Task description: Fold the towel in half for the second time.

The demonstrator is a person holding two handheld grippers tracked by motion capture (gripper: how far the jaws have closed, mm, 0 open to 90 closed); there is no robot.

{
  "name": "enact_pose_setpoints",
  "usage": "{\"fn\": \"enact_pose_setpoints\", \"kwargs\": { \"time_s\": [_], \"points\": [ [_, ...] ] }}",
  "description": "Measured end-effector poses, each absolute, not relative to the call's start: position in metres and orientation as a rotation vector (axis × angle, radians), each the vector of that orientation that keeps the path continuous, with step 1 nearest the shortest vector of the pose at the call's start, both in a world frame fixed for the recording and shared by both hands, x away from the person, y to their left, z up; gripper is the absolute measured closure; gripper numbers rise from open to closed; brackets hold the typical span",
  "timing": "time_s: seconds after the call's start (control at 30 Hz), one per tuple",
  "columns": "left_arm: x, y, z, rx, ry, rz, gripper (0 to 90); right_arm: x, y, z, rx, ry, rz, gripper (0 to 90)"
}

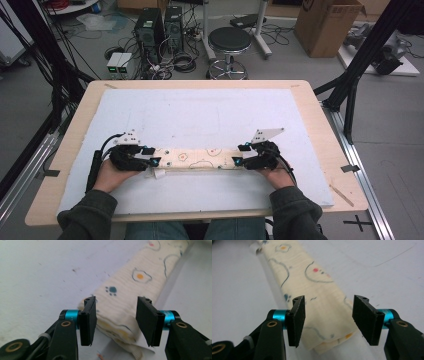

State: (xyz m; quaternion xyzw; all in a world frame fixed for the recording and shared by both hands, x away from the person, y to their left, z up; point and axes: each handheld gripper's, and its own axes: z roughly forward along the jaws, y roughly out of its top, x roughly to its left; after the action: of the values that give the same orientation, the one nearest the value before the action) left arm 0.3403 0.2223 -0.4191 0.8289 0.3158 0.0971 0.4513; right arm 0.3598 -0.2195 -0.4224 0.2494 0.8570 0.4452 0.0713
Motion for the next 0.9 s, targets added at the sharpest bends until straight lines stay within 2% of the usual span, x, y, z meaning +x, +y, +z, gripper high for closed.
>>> {"fn": "enact_pose_setpoints", "kwargs": {
  "time_s": [0.17,0.33,0.53,0.73,0.9],
  "points": [
    [0.353,0.223,-0.424,2.031,0.875,0.226,46.8,0.375,-0.221,-0.423,0.848,2.568,1.296,45.1],
    [0.364,0.224,-0.432,2.024,0.94,0.184,47.9,0.387,-0.222,-0.434,0.934,2.614,1.291,49.7],
    [0.368,0.219,-0.439,2.068,0.934,0.137,59.5,0.395,-0.222,-0.443,0.983,2.679,1.292,57.8],
    [0.367,0.218,-0.439,2.098,0.903,0.113,74.8,0.395,-0.222,-0.444,0.966,2.715,1.296,72.5],
    [0.365,0.217,-0.437,2.103,0.9,0.136,80.1,0.394,-0.221,-0.441,0.931,2.727,1.291,78.5]
  ]
}}
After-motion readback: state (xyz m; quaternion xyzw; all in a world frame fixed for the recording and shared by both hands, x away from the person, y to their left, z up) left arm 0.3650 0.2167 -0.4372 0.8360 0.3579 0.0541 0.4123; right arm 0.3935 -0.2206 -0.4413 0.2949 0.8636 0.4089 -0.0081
